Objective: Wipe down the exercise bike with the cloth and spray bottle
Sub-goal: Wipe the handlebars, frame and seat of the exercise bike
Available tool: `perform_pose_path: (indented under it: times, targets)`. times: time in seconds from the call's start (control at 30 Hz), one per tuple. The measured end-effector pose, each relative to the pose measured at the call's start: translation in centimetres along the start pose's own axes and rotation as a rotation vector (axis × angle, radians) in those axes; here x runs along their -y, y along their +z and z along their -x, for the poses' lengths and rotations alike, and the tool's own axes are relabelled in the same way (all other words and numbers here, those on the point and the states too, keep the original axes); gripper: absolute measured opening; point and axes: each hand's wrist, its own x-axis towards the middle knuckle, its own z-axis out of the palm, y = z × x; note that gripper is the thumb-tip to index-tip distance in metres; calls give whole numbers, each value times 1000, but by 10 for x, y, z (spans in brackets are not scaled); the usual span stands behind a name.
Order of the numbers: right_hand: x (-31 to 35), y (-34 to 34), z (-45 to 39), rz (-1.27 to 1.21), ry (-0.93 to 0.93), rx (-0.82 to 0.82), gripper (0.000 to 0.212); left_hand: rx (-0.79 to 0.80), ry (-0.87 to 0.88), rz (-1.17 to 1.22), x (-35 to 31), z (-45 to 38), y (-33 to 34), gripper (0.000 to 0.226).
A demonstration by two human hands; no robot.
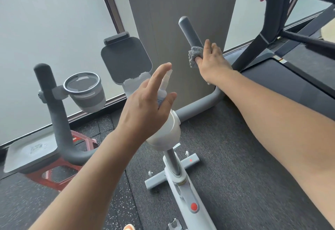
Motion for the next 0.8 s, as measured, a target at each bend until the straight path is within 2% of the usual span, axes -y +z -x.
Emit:
perform_pose_path:
  times: [0.27,0.4,0.67,0.8]
  targets:
    - [15,-4,-23,-20,54,-48,75,-18,-45,-2,4,0,-11,59]
    - [15,-7,-18,-40,76,-16,75,-6,-52,-4,2,5,-9,60]
    - [-6,-6,13,-55,116,70,76,36,-15,25,1,19,-4,59]
    - [-19,-1,40,-92,118,58,74,28,-22,47,2,28,-3,59]
